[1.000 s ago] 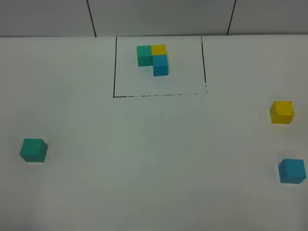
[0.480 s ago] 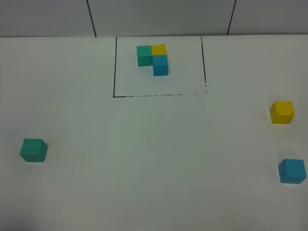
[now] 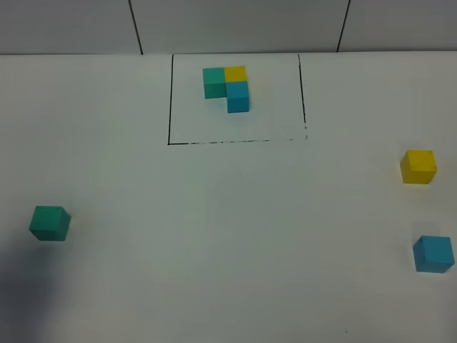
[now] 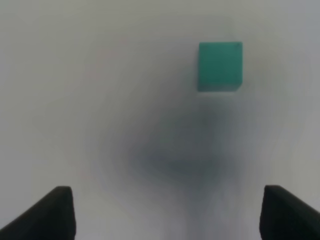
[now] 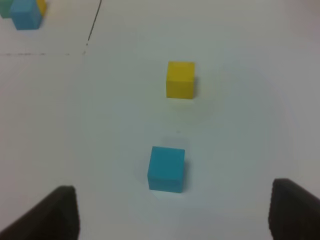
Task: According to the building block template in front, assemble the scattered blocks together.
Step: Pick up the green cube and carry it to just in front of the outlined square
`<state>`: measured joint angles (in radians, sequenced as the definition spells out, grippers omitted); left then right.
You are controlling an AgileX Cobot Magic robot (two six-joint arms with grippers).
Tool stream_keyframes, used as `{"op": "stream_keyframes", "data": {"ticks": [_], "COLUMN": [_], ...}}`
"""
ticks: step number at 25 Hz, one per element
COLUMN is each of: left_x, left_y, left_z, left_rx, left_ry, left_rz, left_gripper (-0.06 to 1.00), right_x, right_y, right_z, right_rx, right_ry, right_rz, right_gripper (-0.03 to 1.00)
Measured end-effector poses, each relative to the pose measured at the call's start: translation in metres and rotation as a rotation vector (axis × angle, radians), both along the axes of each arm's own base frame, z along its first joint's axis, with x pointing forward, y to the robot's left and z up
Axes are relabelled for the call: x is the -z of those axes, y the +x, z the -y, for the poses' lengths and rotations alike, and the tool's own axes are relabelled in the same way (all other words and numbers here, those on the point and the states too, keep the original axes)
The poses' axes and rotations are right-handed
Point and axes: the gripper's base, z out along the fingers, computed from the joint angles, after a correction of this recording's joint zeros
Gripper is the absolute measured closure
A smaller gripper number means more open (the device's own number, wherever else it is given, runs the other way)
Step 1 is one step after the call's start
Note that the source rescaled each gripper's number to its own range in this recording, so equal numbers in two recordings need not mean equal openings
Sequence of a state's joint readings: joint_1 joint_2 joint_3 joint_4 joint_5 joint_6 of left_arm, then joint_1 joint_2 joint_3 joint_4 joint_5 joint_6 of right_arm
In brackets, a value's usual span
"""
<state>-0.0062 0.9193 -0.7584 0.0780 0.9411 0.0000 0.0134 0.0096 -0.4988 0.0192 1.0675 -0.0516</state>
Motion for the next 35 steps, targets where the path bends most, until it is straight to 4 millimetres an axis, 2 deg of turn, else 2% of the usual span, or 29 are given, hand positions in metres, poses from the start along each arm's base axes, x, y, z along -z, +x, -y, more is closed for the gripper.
{"op": "stream_keyframes", "data": {"ticks": [3,6,14,19,35], "left_x": [0.006,0.022,0.085,0.11,0.14], "left_y": [0.034,0.062,0.109,0.121,0.135], "left_z": [0.0,0.002,0.012,0.015,0.014], "left_rx": [0.0,0.0,0.034,0.026,0.015], "left_ry": [-0.002,-0.013,-0.123,-0.154,-0.149], "left_rz": [-0.078,-0.161,-0.303,-0.339,-0.356], "left_gripper": [0.19,0.19,0.13,0.12,0.12], "right_x": [0.0,0.0,0.0,0.0,0.0], "right_y": [0.0,0.0,0.0,0.0,0.0], "right_z": [0.0,0.0,0.0,0.0,0.0], "right_rx": [0.0,0.0,0.0,0.0,0.0], "right_ry": [0.0,0.0,0.0,0.0,0.0], "right_rz": [0.0,0.0,0.0,0.0,0.0], "right_gripper": [0.39,0.39,0.39,0.39,0.39]}}
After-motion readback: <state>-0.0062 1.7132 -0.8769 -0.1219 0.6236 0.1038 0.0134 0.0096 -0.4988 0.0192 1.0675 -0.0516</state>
